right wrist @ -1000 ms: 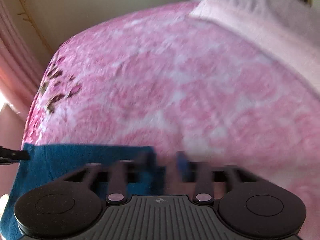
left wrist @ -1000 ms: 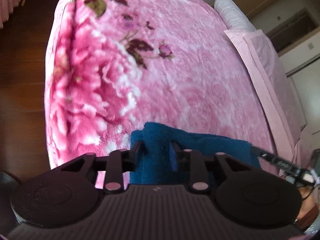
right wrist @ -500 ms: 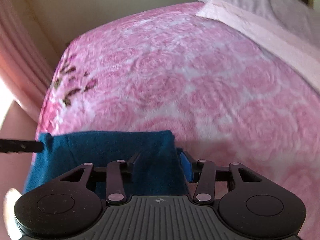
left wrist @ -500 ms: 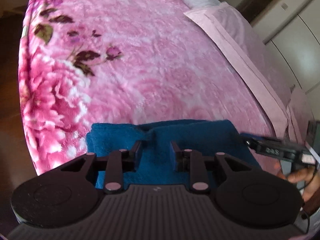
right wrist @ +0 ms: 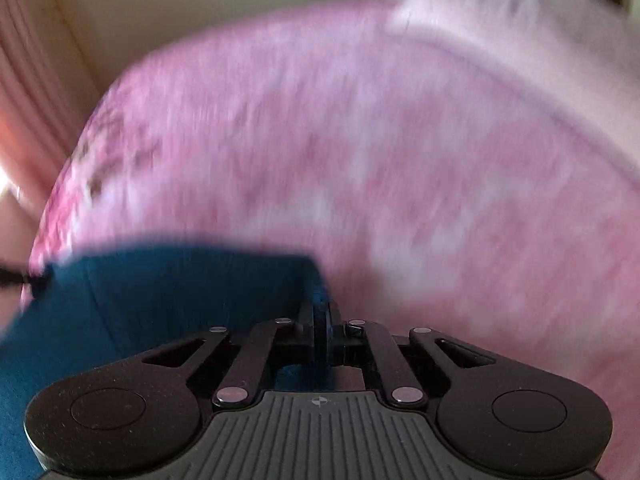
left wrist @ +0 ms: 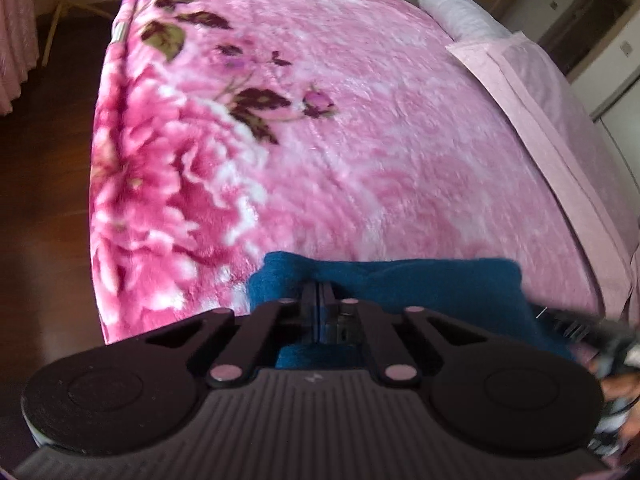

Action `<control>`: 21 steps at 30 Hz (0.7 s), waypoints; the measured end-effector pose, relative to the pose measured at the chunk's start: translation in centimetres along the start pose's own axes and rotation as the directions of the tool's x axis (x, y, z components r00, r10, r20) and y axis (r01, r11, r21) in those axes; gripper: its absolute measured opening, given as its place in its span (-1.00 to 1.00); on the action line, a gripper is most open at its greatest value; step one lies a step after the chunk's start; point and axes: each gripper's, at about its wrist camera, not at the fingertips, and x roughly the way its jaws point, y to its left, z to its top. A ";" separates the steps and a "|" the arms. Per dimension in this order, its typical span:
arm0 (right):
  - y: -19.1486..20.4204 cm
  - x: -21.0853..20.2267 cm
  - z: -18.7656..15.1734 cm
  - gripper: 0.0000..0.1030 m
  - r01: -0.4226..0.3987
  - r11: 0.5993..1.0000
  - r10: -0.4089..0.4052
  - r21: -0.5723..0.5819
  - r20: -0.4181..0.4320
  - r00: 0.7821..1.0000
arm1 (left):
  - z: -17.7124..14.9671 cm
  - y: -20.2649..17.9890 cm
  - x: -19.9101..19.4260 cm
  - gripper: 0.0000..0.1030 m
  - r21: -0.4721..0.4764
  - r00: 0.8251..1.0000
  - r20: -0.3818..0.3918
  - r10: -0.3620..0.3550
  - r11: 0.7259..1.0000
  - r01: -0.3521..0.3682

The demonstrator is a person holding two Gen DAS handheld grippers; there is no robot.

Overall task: Fold clothes
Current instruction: 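Fold the held edge over the sweater and open both grippers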

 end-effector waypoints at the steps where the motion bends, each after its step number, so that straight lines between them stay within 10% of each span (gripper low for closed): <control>1: -0.1 -0.6 0.1 -0.94 -0.008 1.000 0.008 0.017 0.009 1.000 | 0.0 -0.3 -0.2 -0.93 0.013 1.000 -0.004 0.010 1.000 -0.010; 7: -0.6 -7.0 -0.4 -0.19 0.037 0.993 -0.048 0.113 0.090 0.995 | -0.8 -3.0 -4.8 -0.71 0.086 1.000 -0.004 0.007 0.996 -0.007; 15: 4.9 -17.7 -8.0 -0.19 0.024 0.995 -0.036 0.096 0.122 0.992 | -7.4 -9.6 -10.8 -0.71 0.162 0.977 -0.096 -0.190 0.966 0.203; 21: 7.8 -12.9 -10.6 -0.20 0.009 0.999 -0.014 0.046 0.123 0.992 | -11.3 -12.0 -5.5 -0.65 0.297 0.997 -0.079 -0.017 0.954 0.040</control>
